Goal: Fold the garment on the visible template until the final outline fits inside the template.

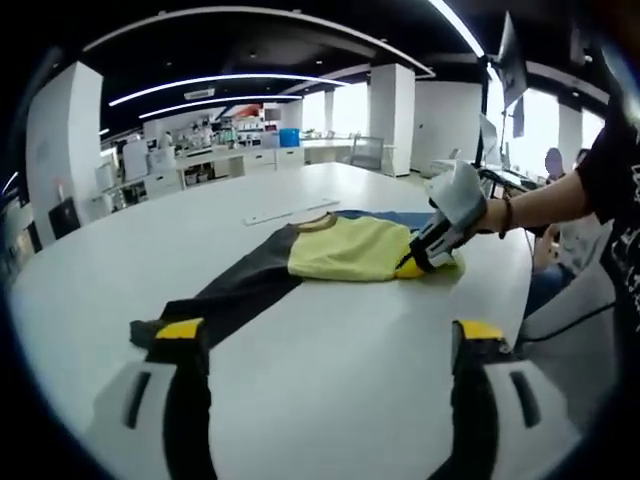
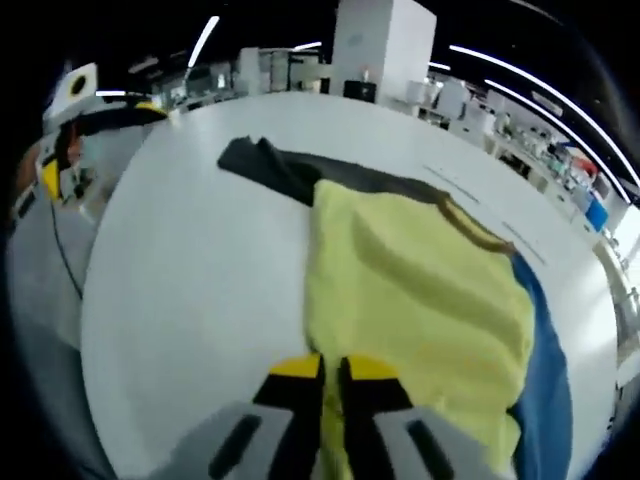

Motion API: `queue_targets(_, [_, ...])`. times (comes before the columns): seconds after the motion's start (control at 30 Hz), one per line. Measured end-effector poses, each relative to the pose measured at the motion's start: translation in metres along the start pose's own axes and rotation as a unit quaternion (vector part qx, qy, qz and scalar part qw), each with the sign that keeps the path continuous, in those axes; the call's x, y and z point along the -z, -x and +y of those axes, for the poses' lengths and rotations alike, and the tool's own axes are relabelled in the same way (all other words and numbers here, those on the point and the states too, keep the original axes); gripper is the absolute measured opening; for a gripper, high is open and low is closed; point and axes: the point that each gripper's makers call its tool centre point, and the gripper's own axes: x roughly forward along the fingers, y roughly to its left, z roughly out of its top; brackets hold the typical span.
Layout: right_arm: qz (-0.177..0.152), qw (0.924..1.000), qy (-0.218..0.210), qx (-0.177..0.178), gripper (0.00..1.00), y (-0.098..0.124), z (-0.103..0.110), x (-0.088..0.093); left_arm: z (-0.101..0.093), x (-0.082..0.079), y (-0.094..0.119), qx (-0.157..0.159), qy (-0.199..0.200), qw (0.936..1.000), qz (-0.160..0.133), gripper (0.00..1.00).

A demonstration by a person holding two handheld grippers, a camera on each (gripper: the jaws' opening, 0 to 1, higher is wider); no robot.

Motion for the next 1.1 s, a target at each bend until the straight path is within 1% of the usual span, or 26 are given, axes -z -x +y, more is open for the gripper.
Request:
queue_targets(0.1, [-0.007,0.9999,-0.012,0.000,0.00,0.007,-0.001,-0.004,0.000,-0.001,-0.001,0.002,0.001,1.0000,-0.002,0.97])
queue_targets(0.13, [-0.014,0.9999,-0.008,0.002,0.00,0.012,-0.002,-0.008,-0.001,-0.001,-0.002,0.004,0.002,1.0000,-0.004,0.96])
queue_targets(0.17, [-0.013,0.9999,-0.011,0.001,0.00,0.014,-0.004,-0.010,-0.001,-0.001,-0.002,0.005,0.002,1.0000,-0.004,0.96])
queue_targets(0.27, [-0.028,0.9995,-0.006,0.014,0.00,0.024,-0.016,-0.024,-0.002,0.001,-0.006,0.007,0.003,1.0000,-0.002,0.96])
queue_targets(0.37, [-0.035,0.9988,0.008,0.032,0.00,0.031,-0.030,-0.037,-0.004,0.001,-0.010,0.009,0.005,0.9999,0.000,0.95])
queue_targets(0.5, [-0.042,0.9977,0.017,0.050,0.00,0.038,-0.046,-0.048,-0.005,0.000,-0.014,0.015,0.005,0.9999,-0.001,0.95])
queue_targets(0.6, [-0.044,0.9972,0.017,0.057,0.00,0.039,-0.053,-0.051,-0.006,0.000,-0.017,0.018,0.003,0.9998,-0.001,0.94])
queue_targets(0.73, [-0.047,0.9964,0.009,0.071,0.00,0.039,-0.069,-0.057,-0.009,-0.001,-0.022,0.024,0.001,0.9997,0.002,0.92])
queue_targets(0.87, [-0.050,0.9955,0.003,0.080,0.00,0.039,-0.080,-0.063,-0.009,-0.001,-0.028,0.028,0.002,0.9996,0.003,0.91])
queue_targets(0.97, [-0.048,0.9953,0.007,0.084,0.00,0.038,-0.087,-0.067,-0.010,-0.001,-0.032,0.033,0.006,0.9995,0.002,0.90])
queue_targets(1.1, [-0.046,0.9940,0.025,0.097,0.00,0.034,-0.101,-0.078,-0.012,0.000,-0.039,0.037,0.006,0.9993,0.004,0.87])
